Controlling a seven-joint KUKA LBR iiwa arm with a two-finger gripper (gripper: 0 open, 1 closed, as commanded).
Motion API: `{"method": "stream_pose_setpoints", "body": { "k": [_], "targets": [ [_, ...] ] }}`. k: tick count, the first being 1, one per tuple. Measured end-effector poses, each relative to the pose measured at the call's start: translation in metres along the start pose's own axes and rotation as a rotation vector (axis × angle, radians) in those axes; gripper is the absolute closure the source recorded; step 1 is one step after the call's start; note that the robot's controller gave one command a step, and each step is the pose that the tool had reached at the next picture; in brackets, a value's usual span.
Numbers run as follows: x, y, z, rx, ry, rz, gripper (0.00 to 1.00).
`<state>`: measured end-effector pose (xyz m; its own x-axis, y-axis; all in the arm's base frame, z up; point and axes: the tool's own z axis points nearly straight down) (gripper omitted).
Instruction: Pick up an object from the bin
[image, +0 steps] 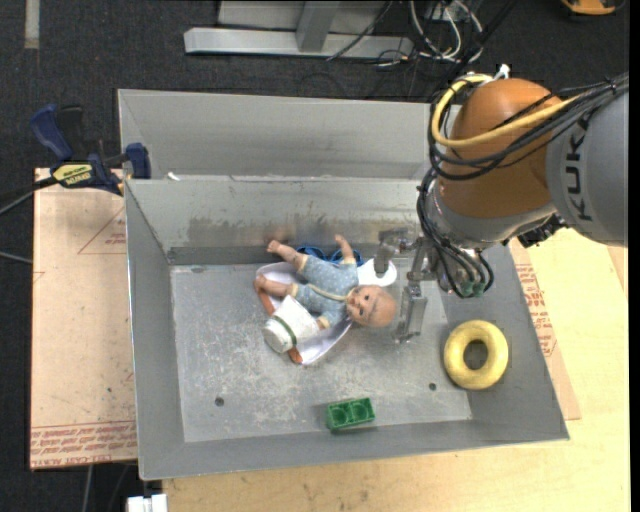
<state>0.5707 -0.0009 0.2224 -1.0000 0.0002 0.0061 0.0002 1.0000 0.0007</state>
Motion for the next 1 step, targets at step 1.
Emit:
{"method": "stream_pose_setpoints", "body": {
  "k": [1],
  "targets": [
    [-0.0014, 0.0000, -0.0045, 0.000, -0.008, 0.000, 0.00]
  ]
}}
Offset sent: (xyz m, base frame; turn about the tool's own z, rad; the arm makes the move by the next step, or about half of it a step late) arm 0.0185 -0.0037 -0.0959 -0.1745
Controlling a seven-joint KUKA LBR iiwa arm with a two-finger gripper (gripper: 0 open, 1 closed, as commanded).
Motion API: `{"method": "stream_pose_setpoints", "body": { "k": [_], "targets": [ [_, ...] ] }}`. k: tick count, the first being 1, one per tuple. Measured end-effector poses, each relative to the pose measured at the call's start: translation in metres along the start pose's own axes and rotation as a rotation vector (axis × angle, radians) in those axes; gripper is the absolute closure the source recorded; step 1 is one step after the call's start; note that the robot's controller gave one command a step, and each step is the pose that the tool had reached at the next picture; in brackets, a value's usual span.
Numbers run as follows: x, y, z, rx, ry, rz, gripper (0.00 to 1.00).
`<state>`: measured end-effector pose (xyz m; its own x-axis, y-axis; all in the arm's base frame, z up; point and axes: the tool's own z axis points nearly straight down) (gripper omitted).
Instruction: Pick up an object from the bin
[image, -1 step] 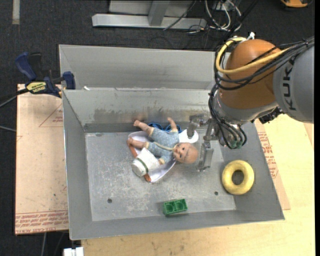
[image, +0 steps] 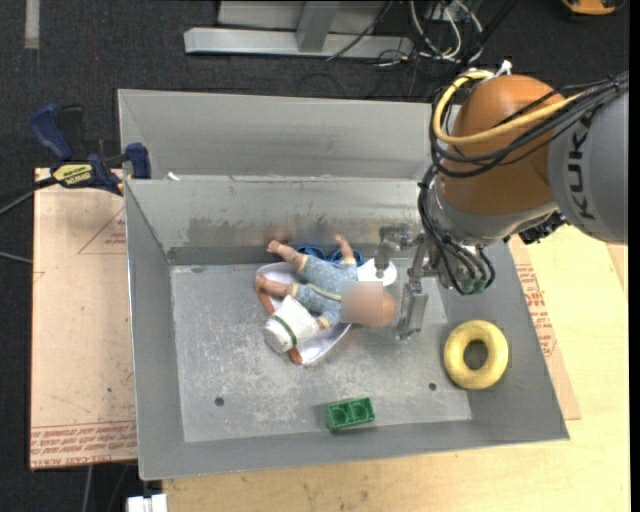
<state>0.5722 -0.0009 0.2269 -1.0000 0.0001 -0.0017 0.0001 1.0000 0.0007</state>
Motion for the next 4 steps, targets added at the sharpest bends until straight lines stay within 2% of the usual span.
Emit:
{"method": "stream_pose_setpoints", "body": {
  "k": [1, 2, 3, 4],
  "targets": [
    [-0.008, -0.001, 0.029, 0.000, -0.006, -0.058, 0.00],
    [-0.020, 0.006, 0.081, -0.001, -0.002, 0.011, 0.00],
    [-0.017, 0.016, 0.103, -0.002, -0.008, 0.278, 0.00],
    [-0.026, 0.016, 0.116, -0.002, -0.008, 0.240, 0.00]
  ]
}}
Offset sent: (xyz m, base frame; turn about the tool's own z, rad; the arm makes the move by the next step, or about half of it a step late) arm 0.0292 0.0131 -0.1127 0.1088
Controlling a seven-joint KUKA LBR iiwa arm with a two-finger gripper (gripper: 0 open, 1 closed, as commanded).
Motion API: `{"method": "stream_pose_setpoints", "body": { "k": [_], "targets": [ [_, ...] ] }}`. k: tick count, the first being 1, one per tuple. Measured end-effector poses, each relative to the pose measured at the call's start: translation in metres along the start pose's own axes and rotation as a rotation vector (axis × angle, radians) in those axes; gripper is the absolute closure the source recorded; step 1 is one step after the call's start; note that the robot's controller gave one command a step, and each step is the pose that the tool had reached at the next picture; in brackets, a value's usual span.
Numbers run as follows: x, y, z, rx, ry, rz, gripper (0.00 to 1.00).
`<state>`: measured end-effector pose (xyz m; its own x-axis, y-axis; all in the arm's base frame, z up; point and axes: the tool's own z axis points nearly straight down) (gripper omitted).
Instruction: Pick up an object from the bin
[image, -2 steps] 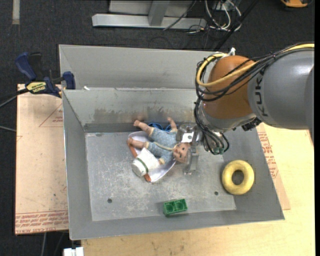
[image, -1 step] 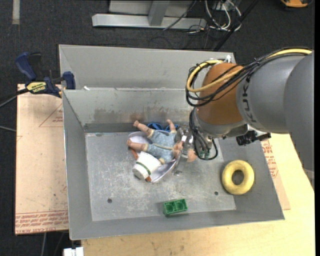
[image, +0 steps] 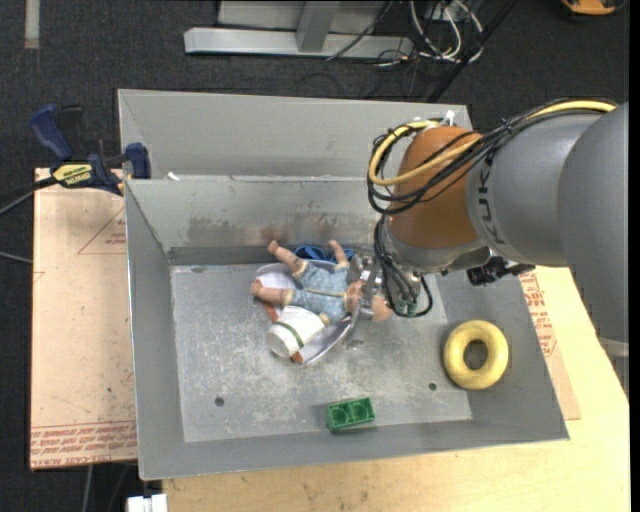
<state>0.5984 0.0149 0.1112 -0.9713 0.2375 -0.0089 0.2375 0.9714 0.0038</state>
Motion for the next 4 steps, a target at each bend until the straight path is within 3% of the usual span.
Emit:
{"method": "stream_pose_setpoints", "body": {
  "k": [1, 3, 4],
  "targets": [
    [-0.019, 0.000, 0.031, -0.009, -0.018, -0.291, 1.00],
    [-0.023, -0.001, 0.026, -0.008, -0.013, -0.316, 1.00],
    [-0.034, -0.006, -0.115, -0.010, -0.022, -0.283, 1.00]
  ]
}}
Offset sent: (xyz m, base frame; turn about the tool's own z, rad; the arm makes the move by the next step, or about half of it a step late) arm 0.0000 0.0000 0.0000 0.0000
